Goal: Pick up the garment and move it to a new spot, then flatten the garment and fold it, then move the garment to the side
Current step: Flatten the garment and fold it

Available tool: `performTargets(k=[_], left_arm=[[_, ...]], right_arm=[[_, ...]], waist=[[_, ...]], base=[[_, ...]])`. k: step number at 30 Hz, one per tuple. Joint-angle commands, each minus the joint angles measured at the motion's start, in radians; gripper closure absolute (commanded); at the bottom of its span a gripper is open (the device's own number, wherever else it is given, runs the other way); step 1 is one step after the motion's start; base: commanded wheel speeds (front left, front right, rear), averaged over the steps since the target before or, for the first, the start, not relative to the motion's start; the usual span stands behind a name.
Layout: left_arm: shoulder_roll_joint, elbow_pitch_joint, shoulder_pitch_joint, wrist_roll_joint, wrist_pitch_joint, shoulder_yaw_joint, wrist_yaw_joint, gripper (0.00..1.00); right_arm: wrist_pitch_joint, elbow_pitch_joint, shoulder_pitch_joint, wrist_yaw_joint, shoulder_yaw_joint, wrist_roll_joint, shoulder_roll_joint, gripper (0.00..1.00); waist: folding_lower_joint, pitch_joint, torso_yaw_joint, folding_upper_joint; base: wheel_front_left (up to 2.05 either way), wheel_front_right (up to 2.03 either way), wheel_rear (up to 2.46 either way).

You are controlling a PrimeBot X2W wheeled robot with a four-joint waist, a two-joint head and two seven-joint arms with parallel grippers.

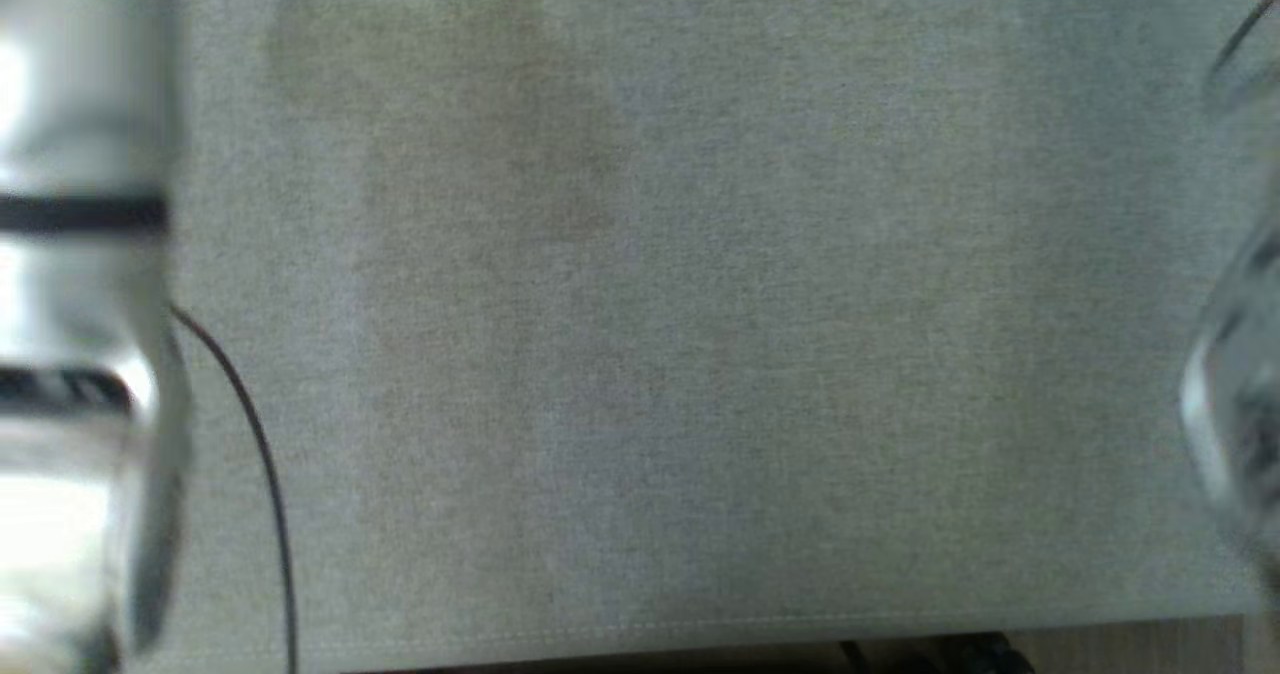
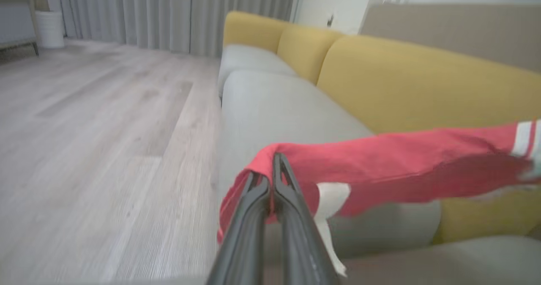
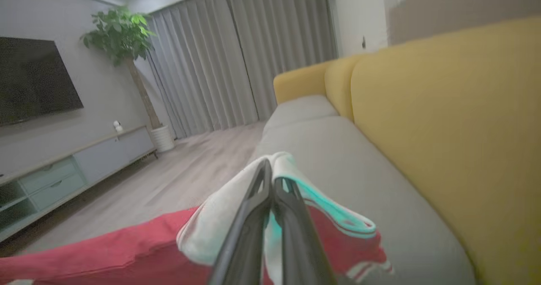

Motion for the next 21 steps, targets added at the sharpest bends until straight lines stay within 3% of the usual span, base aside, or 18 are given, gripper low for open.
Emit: performTargets(k=[1, 5, 10, 16, 21], left_arm=[[0.036, 0.013, 0.065, 0.011, -0.047, -0.009, -0.019, 1.0], [0.019, 0.06, 0.249, -0.003, -0.121, -0.038, -0.066, 1.0], [0.027, 0.015, 0.508, -0.047, -0.158, -0.036, -0.084, 1.0], [0.023, -0.113, 0.787, -0.087, -0.176, -0.027, -0.056, 1.0], [0.019, -0.309, 1.099, -0.123, -0.168, -0.011, 0.017, 1.0]], right_arm=[[-0.035, -0.021, 0.105, 0.008, 0.033, 0.053, 0.023, 1.0], [-0.081, -0.066, 0.378, 0.008, 0.101, 0.146, 0.023, 1.0], [-0.073, -0.217, 0.753, 0.008, 0.141, 0.249, -0.006, 1.0], [-0.046, -0.364, 1.083, 0.008, 0.11, 0.295, -0.027, 1.0], [0.013, -0.515, 1.375, 0.008, 0.089, 0.283, -0.019, 1.0]], waist=[[-0.0005, -0.03, -0.016, 0.0001], [-0.0005, -0.095, -0.028, 0.0001], [-0.0005, -0.186, -0.038, 0.0001], [-0.0005, -0.313, -0.034, 0.0001], [-0.0005, -0.418, -0.03, 0.0001]], base=[[0.0, 0.0, 0.0], [0.0, 0.0, 0.0], [0.0, 0.0, 0.0], [0.0, 0.0, 0.0], [0.0, 0.0, 0.0]])
